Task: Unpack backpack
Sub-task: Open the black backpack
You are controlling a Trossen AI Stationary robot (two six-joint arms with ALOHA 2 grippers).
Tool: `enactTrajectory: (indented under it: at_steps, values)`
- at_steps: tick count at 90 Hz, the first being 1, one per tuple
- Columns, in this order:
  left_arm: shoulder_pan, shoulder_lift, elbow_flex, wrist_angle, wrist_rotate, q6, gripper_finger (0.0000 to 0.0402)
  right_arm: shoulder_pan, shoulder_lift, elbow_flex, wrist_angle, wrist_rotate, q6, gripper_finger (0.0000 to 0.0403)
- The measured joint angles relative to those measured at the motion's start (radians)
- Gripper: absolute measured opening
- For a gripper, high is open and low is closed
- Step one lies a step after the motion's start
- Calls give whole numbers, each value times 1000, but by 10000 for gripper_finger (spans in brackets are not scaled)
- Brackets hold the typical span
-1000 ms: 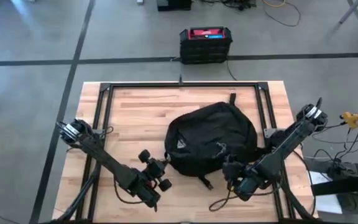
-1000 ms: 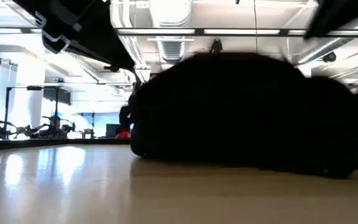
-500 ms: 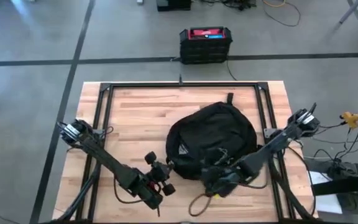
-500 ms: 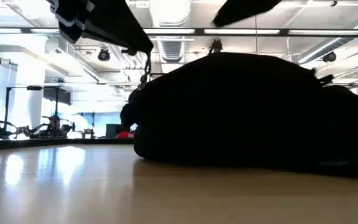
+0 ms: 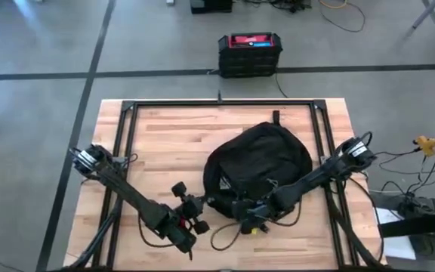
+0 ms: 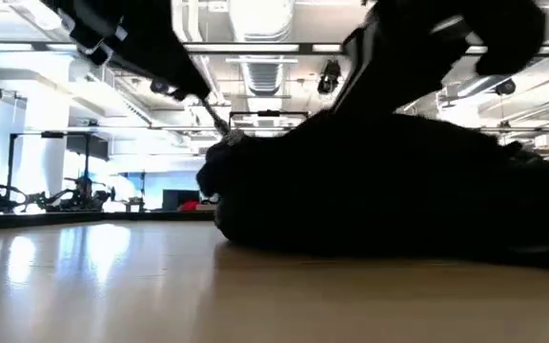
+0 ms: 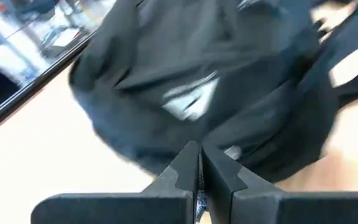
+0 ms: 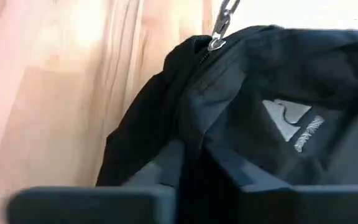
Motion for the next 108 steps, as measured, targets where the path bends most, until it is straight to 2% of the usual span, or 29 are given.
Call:
enactTrajectory:
  at_steps: [10, 23, 28, 42, 51, 57, 64, 70, 75, 80, 85, 94, 108]
  values:
    - [3, 0, 0, -196, 17, -176, 0, 58, -74, 11, -117, 83, 20, 17]
    - [-4, 0, -1, -471, 39, -455, 0, 151, -183, -3, -341, 163, 164, 6]
    - [-8, -3, -11, -611, 80, -525, 0, 189, -225, -21, -424, 169, 225, 6]
    - [-17, -4, -39, -700, 141, -659, 0, 278, -339, -102, -573, 240, 454, 3]
    - [-29, -5, -98, -553, 46, -697, 0, 327, -408, -177, -573, 327, 572, 3]
    - [-36, -5, -119, -374, -56, -609, 0, 334, -438, -215, -531, 335, 583, 2]
    - [-40, -5, -136, -78, -149, -361, 0, 325, -455, -243, -468, 340, 581, 1]
    - [-33, -5, -140, 236, -158, -47, 0, 303, -455, -249, -441, 341, 570, 1]
    - [-23, -5, -141, 493, -103, 217, 0, 276, -452, -246, -424, 339, 548, 1]
    - [0, -4, -145, 674, 16, 373, 1, 259, -447, -232, -421, 339, 531, 1]
    - [24, -3, -145, 723, 97, 407, 6, 244, -439, -217, -422, 337, 511, 1]
    - [49, -3, -149, 643, 117, 370, 31, 239, -436, -179, -423, 328, 470, 1]
    - [87, 3, -178, 626, 228, 309, 100, 240, -436, -142, -423, 282, 438, 2]
